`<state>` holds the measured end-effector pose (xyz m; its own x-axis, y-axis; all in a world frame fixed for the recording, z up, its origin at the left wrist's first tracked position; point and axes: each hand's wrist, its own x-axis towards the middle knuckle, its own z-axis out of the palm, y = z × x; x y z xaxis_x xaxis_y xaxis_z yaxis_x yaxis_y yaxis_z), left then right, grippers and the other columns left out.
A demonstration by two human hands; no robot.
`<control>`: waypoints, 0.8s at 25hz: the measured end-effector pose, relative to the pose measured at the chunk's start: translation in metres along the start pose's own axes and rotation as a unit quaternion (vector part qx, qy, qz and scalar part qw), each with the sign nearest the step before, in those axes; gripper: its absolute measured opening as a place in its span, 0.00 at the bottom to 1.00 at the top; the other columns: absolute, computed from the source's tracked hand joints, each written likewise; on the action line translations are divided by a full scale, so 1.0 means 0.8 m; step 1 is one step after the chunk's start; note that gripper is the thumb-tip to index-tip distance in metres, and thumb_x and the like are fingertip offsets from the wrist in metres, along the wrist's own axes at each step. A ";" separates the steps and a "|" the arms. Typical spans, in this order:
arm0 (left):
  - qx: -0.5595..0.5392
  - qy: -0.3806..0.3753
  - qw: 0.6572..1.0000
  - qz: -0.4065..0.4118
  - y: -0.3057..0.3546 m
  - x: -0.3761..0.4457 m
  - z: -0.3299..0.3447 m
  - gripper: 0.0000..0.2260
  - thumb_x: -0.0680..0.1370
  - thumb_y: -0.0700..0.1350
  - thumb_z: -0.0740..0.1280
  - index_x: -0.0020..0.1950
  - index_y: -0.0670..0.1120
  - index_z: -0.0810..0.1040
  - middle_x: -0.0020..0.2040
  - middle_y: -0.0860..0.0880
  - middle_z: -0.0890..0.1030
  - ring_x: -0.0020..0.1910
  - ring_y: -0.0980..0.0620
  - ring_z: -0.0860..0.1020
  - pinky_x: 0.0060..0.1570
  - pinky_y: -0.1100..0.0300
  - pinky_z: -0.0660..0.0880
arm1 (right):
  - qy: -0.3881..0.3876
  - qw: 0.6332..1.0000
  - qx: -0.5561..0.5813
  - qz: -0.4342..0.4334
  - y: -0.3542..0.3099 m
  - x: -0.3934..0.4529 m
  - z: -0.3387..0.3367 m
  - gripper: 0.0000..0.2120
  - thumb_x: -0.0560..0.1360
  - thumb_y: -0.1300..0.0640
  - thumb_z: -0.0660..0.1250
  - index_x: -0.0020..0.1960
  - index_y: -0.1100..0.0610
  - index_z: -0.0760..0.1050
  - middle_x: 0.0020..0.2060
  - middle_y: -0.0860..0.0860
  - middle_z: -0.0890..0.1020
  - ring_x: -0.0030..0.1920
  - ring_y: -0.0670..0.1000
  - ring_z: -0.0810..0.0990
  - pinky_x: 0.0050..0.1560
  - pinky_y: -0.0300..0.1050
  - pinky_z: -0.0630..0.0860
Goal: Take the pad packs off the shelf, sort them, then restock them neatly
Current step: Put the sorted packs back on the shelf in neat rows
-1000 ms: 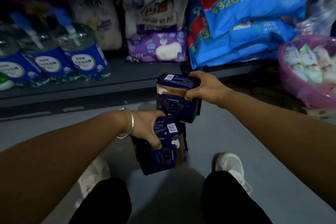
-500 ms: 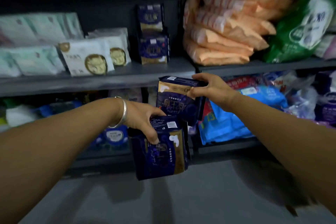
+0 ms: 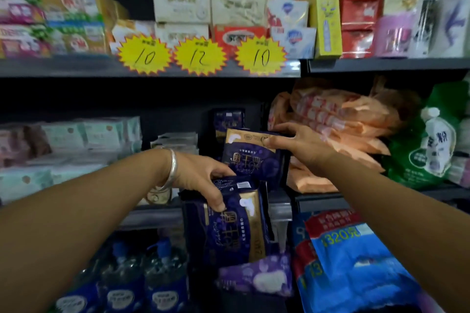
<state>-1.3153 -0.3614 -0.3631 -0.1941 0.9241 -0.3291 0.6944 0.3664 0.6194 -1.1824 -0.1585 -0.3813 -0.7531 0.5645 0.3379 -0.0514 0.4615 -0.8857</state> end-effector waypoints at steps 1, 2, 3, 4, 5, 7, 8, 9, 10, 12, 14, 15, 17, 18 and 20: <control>-0.005 0.010 1.000 0.007 0.001 0.000 -0.013 0.31 0.60 0.43 0.75 0.63 0.50 0.73 0.60 0.52 0.79 0.58 0.51 0.79 0.55 0.56 0.78 | 0.010 1.000 0.002 -0.007 -0.006 0.011 0.000 0.31 0.68 0.54 0.75 0.67 0.60 0.70 0.59 0.55 0.78 0.56 0.51 0.78 0.48 0.38 0.74; -0.014 0.020 1.000 0.011 0.003 0.002 -0.024 0.31 0.60 0.44 0.75 0.63 0.51 0.73 0.60 0.51 0.79 0.59 0.51 0.79 0.56 0.55 0.78 | 0.021 1.000 0.006 -0.015 -0.010 0.019 0.001 0.30 0.69 0.55 0.74 0.68 0.60 0.70 0.59 0.55 0.78 0.56 0.52 0.78 0.47 0.37 0.74; -0.015 0.031 0.999 0.014 0.004 0.004 -0.033 0.30 0.61 0.43 0.75 0.63 0.51 0.73 0.61 0.52 0.78 0.60 0.51 0.78 0.58 0.55 0.77 | 0.034 0.999 0.009 -0.018 -0.013 0.027 0.002 0.29 0.69 0.56 0.74 0.68 0.60 0.69 0.59 0.55 0.77 0.56 0.51 0.78 0.45 0.36 0.74; -0.006 0.045 0.999 0.016 0.005 0.007 -0.041 0.30 0.62 0.43 0.74 0.63 0.51 0.73 0.63 0.52 0.77 0.61 0.52 0.77 0.60 0.55 0.75 | 0.046 0.999 0.008 -0.023 -0.015 0.035 0.003 0.29 0.70 0.56 0.74 0.68 0.61 0.69 0.59 0.55 0.77 0.55 0.51 0.78 0.44 0.36 0.74; 0.008 0.058 0.998 0.015 0.004 0.011 -0.049 0.30 0.62 0.44 0.73 0.64 0.51 0.72 0.64 0.53 0.75 0.63 0.53 0.75 0.62 0.55 0.74 | 0.057 0.998 0.004 -0.022 -0.014 0.043 0.005 0.29 0.70 0.56 0.74 0.68 0.61 0.69 0.59 0.55 0.77 0.56 0.51 0.77 0.46 0.38 0.74; 0.005 0.070 0.997 0.015 0.002 0.021 -0.062 0.32 0.62 0.45 0.73 0.66 0.50 0.71 0.64 0.52 0.75 0.62 0.53 0.75 0.62 0.54 0.73 | 0.073 0.997 0.003 -0.017 -0.008 0.056 0.008 0.31 0.69 0.56 0.74 0.68 0.61 0.68 0.61 0.55 0.76 0.57 0.52 0.78 0.53 0.43 0.76; -0.013 0.070 0.997 0.016 0.000 0.027 -0.068 0.32 0.61 0.44 0.74 0.65 0.49 0.72 0.63 0.52 0.77 0.60 0.51 0.77 0.60 0.54 0.75 | 0.078 0.997 0.002 -0.014 -0.004 0.061 0.009 0.32 0.69 0.55 0.74 0.69 0.61 0.68 0.61 0.55 0.76 0.57 0.53 0.78 0.56 0.46 0.76; -0.022 0.073 0.997 0.018 -0.003 0.032 -0.073 0.32 0.60 0.45 0.75 0.64 0.50 0.72 0.61 0.51 0.78 0.59 0.51 0.78 0.59 0.53 0.76 | 0.084 0.996 -0.005 -0.013 0.000 0.064 0.009 0.32 0.69 0.56 0.74 0.69 0.61 0.68 0.61 0.55 0.76 0.57 0.53 0.77 0.58 0.47 0.76; -0.022 0.080 0.996 0.018 -0.005 0.036 -0.078 0.34 0.58 0.47 0.76 0.63 0.50 0.72 0.61 0.51 0.78 0.59 0.50 0.78 0.59 0.53 0.76 | 0.088 0.996 -0.011 -0.015 0.003 0.067 0.010 0.32 0.69 0.56 0.74 0.70 0.60 0.67 0.60 0.54 0.76 0.58 0.52 0.77 0.58 0.47 0.75; -0.015 0.097 0.995 0.020 -0.010 0.046 -0.087 0.37 0.55 0.50 0.76 0.63 0.51 0.72 0.63 0.50 0.77 0.60 0.50 0.77 0.62 0.51 0.74 | 0.094 0.995 -0.015 -0.019 0.008 0.072 0.011 0.32 0.69 0.56 0.74 0.70 0.60 0.66 0.60 0.54 0.75 0.58 0.53 0.77 0.60 0.49 0.75; -0.019 0.102 0.994 0.027 -0.014 0.054 -0.097 0.36 0.54 0.50 0.75 0.62 0.51 0.73 0.61 0.50 0.78 0.59 0.50 0.78 0.61 0.50 0.75 | 0.106 0.994 -0.005 -0.019 0.011 0.081 0.011 0.33 0.69 0.56 0.75 0.70 0.60 0.66 0.59 0.54 0.76 0.57 0.53 0.78 0.60 0.52 0.76; -0.020 0.100 0.994 0.027 -0.016 0.057 -0.101 0.36 0.54 0.50 0.75 0.62 0.51 0.73 0.60 0.51 0.78 0.58 0.50 0.79 0.61 0.51 0.75 | 0.110 0.994 0.000 -0.019 0.012 0.085 0.012 0.34 0.68 0.55 0.75 0.70 0.60 0.66 0.59 0.54 0.76 0.57 0.53 0.78 0.60 0.52 0.76; -0.008 0.093 0.995 0.023 -0.019 0.061 -0.105 0.35 0.55 0.50 0.76 0.62 0.52 0.73 0.60 0.52 0.78 0.58 0.52 0.79 0.61 0.52 0.75 | 0.117 0.992 0.033 -0.018 0.016 0.094 0.012 0.33 0.68 0.55 0.76 0.69 0.60 0.67 0.57 0.53 0.77 0.56 0.53 0.78 0.58 0.50 0.77; 0.004 0.086 0.996 0.019 -0.021 0.063 -0.105 0.34 0.57 0.49 0.76 0.62 0.53 0.72 0.61 0.53 0.77 0.59 0.53 0.78 0.61 0.53 0.75 | 0.120 0.991 0.056 -0.015 0.018 0.098 0.015 0.31 0.68 0.55 0.75 0.67 0.60 0.68 0.54 0.52 0.78 0.53 0.52 0.79 0.55 0.48 0.77; 0.023 0.074 0.997 0.006 -0.025 0.068 -0.103 0.31 0.62 0.47 0.76 0.63 0.54 0.72 0.62 0.55 0.76 0.60 0.55 0.77 0.62 0.56 0.74 | 0.134 0.986 0.098 -0.010 0.020 0.103 0.020 0.25 0.68 0.56 0.75 0.62 0.58 0.70 0.47 0.49 0.79 0.47 0.49 0.80 0.48 0.45 0.77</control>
<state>-1.3967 -0.3094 -0.3345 -0.2830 0.9358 -0.2102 0.7277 0.3523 0.5885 -1.2557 -0.1158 -0.3732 -0.5516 0.7298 0.4039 -0.2096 0.3474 -0.9140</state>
